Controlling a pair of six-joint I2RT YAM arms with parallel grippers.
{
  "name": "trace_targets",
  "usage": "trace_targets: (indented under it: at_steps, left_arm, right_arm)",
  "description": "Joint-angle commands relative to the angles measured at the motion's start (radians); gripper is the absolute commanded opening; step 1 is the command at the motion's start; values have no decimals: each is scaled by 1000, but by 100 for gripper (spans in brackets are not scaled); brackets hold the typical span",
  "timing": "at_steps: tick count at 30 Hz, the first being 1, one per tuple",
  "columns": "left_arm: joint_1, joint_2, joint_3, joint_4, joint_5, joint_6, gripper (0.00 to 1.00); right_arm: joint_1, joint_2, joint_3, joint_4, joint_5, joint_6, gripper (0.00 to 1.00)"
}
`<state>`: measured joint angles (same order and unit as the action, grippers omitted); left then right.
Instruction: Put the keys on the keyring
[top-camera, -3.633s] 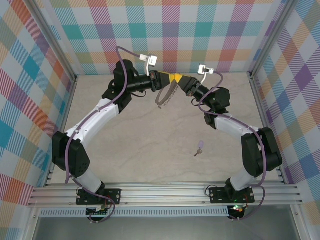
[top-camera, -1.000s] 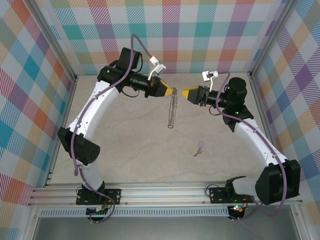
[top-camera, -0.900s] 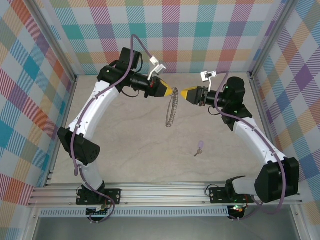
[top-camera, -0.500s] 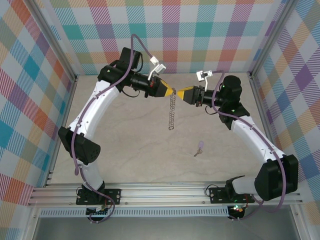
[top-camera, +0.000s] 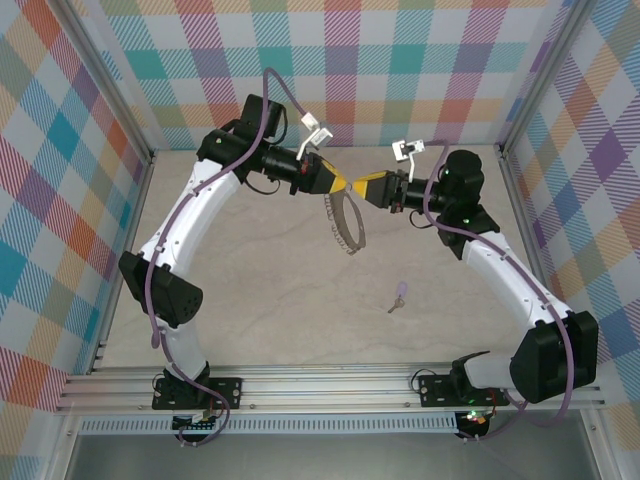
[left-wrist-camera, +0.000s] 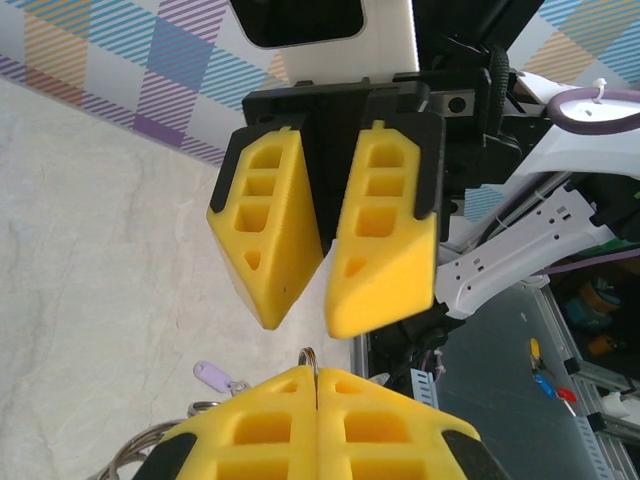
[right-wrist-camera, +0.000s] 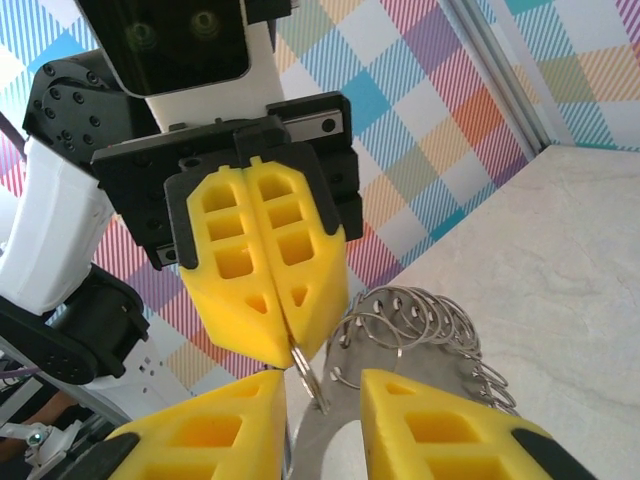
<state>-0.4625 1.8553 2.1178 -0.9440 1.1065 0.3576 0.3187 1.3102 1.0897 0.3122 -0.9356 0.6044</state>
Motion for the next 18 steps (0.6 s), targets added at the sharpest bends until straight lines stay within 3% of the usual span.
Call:
trace_targets:
  at_steps: [1,8,18]
  left_arm:
    - [-6,5,41,-10,39,19,0]
    - [-6,8,45,-10,41,21,0]
    - [-9,11,47,-16,50,26,0]
  right_arm:
    - [14,-15,34,15,-5,-21,28]
    - [27,-9,38,16,-7,-23,26]
    - [35,0,45,26,-7,-19,8]
